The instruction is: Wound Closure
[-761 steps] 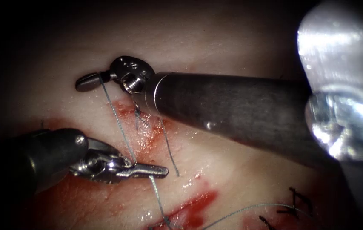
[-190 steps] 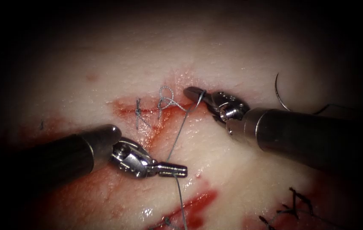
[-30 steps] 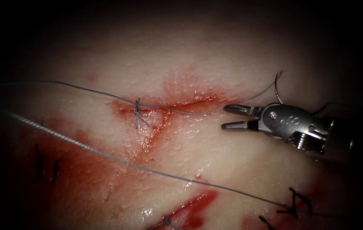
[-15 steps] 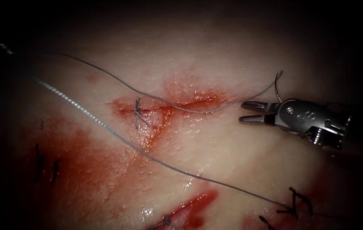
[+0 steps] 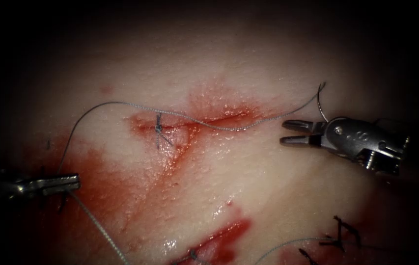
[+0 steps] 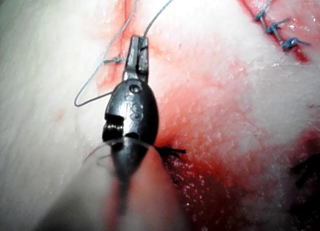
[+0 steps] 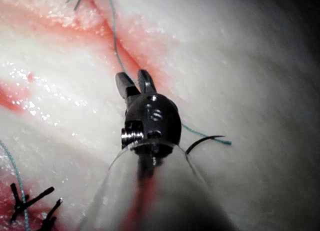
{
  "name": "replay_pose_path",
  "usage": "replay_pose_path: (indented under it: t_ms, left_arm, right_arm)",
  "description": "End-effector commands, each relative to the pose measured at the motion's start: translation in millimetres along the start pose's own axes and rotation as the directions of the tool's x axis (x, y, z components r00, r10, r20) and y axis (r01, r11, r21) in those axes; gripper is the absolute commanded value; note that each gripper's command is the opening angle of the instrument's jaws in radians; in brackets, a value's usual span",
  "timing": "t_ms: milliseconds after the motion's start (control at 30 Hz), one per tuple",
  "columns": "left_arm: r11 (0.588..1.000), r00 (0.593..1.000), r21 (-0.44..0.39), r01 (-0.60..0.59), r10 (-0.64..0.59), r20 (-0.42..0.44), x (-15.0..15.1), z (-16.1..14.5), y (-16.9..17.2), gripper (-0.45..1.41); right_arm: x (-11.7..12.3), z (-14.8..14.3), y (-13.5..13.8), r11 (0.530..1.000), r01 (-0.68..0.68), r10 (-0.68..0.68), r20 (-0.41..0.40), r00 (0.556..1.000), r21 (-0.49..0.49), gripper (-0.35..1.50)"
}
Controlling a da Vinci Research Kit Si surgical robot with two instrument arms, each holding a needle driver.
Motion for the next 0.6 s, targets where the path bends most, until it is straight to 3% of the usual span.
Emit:
replay_pose_path:
  t_ms: [33,67,100,200,500,600]
  left_arm:
    - [0.999,0.999,0.01,0.046,-0.046,0.018,-0.7,0.6,-0.4,0.24]
    - [0.992,0.992,0.038,0.118,-0.12,0.048,-1.2,0.6,-0.5,0.74]
    - [0.981,0.978,0.099,0.169,-0.179,0.103,-1.5,0.3,-0.6,1.05]
    - [0.972,0.965,0.126,0.196,-0.214,0.154,-1.4,-0.3,-0.8,1.37]
    - [0.956,0.939,0.147,0.254,-0.28,0.201,0.7,-5.6,-1.0,1.4]
    - [0.962,0.929,0.126,0.244,-0.269,0.253,1.6,-7.9,-0.5,1.4]
  right_arm:
    - [0.2,1.0,0.2,1.0,0.001,-0.001,-0.003,1.0,0.001,0.15]
    - [0.1,1.0,0.2,1.0,-0.004,0.004,0.002,1.0,0.003,0.15]
    - [0.1,1.0,0.2,1.0,-0.003,0.003,0.002,1.0,0.003,0.15]
    - [0.0,1.1,0.2,1.0,-0.002,0.002,0.004,1.0,0.003,0.15]
    - [-0.6,1.4,0.1,1.0,0.0,0.0,0.031,1.0,0.01,0.17]
    - [-0.7,1.4,0.0,1.0,0.002,-0.003,0.042,0.999,0.013,0.19]
